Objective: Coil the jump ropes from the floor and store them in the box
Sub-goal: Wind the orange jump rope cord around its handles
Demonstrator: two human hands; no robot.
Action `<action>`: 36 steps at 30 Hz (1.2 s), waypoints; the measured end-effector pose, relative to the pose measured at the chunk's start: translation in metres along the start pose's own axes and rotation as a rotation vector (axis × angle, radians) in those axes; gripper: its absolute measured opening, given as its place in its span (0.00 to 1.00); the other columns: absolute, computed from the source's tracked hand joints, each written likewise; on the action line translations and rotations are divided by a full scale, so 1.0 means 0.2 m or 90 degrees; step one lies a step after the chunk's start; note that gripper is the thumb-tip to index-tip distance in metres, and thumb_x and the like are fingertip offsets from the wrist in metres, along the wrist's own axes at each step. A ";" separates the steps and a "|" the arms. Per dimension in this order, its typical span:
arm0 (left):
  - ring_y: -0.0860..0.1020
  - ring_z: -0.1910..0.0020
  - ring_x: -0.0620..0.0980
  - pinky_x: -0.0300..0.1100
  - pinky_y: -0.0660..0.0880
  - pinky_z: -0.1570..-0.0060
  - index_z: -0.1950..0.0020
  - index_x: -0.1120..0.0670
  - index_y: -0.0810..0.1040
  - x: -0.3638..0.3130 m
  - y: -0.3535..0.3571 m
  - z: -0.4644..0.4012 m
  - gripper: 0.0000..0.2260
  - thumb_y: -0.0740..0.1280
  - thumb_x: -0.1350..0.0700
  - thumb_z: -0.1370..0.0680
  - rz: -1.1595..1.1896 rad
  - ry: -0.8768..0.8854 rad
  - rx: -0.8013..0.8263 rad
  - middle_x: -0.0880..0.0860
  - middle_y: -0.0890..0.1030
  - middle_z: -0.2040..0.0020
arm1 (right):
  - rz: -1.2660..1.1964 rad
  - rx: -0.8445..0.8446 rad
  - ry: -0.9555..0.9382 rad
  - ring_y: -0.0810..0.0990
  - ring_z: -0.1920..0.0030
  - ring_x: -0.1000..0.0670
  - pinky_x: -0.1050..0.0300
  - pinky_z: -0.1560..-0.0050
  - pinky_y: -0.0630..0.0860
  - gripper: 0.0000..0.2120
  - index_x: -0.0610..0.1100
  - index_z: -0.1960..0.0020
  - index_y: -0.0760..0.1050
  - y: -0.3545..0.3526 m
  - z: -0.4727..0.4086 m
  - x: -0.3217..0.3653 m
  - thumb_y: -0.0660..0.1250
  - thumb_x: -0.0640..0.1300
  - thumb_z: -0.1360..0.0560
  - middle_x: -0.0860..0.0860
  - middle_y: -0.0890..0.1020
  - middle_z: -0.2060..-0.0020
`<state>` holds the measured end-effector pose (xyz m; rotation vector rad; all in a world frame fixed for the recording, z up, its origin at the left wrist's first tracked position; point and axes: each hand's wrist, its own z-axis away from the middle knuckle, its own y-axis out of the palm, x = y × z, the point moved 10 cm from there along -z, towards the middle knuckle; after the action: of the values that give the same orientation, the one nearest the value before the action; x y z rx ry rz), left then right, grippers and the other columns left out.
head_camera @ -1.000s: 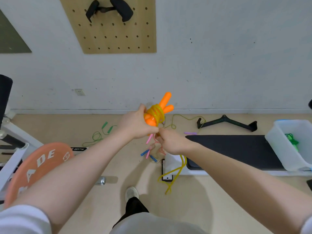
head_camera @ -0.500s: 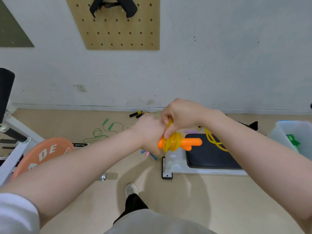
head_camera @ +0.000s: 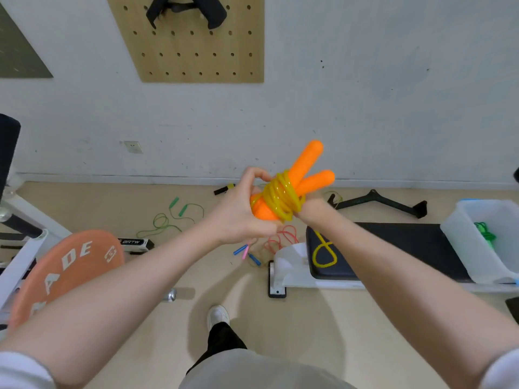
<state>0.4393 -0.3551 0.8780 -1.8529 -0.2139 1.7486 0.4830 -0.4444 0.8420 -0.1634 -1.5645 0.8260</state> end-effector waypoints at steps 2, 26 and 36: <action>0.77 0.67 0.51 0.43 0.75 0.66 0.50 0.40 0.66 0.06 0.00 -0.04 0.27 0.71 0.49 0.46 0.073 -0.041 -0.046 0.53 0.82 0.57 | 0.165 -0.050 -0.062 0.77 0.58 0.45 0.57 0.63 0.67 0.11 0.37 0.63 0.74 0.07 0.01 0.06 0.57 0.30 0.25 0.43 0.76 0.64; 0.73 0.51 0.50 0.40 0.68 0.52 0.46 0.51 0.71 0.01 0.23 -0.04 0.25 0.69 0.42 0.38 -0.725 0.204 0.190 0.49 0.75 0.52 | 0.154 0.225 -0.072 0.66 0.75 0.58 0.61 0.71 0.64 0.16 0.48 0.52 0.68 -0.04 0.05 0.17 0.74 0.44 0.31 0.54 0.71 0.73; 0.79 0.50 0.56 0.48 0.76 0.52 0.36 0.38 0.58 0.03 0.16 -0.02 0.41 0.72 0.56 0.43 -0.068 0.065 0.135 0.56 0.78 0.45 | -0.211 0.162 0.178 0.76 0.68 0.61 0.66 0.57 0.77 0.05 0.43 0.56 0.72 0.06 0.06 -0.20 0.62 0.36 0.23 0.57 0.78 0.69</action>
<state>0.4344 -0.3801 0.8569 -1.7392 -0.0815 1.5370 0.4763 -0.4624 0.8038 0.1567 -1.1719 0.6985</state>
